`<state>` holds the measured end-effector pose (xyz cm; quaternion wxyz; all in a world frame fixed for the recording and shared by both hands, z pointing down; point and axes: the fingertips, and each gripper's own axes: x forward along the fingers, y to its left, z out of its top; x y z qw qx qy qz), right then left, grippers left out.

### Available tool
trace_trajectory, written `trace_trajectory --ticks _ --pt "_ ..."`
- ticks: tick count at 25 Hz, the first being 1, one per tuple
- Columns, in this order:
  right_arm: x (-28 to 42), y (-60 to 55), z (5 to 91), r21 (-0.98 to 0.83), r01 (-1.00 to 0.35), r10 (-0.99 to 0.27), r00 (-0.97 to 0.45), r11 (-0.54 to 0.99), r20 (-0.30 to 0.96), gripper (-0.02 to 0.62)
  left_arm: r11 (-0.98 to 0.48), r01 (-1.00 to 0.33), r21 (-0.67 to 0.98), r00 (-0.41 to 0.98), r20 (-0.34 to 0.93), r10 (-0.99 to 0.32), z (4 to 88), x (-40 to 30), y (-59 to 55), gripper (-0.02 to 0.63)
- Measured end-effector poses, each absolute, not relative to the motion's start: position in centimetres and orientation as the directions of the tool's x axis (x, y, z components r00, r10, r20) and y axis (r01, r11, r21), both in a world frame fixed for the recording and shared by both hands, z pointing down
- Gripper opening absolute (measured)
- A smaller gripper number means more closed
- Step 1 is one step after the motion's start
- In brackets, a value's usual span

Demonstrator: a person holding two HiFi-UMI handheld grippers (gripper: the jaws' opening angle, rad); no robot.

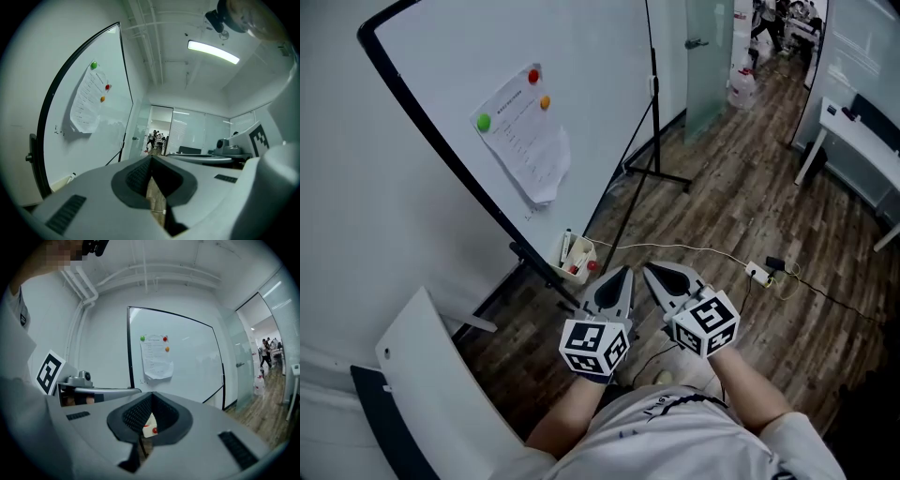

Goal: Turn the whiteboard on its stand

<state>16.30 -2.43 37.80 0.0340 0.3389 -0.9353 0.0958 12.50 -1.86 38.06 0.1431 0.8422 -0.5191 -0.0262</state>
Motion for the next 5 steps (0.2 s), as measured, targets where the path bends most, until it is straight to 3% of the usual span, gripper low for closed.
trace_trajectory --ticks 5 --pt "17.18 -2.83 38.09 -0.148 -0.635 -0.621 -0.772 0.758 0.133 0.012 -0.413 -0.870 0.270 0.452 0.102 -0.886 38.40 13.31 -2.19 0.011"
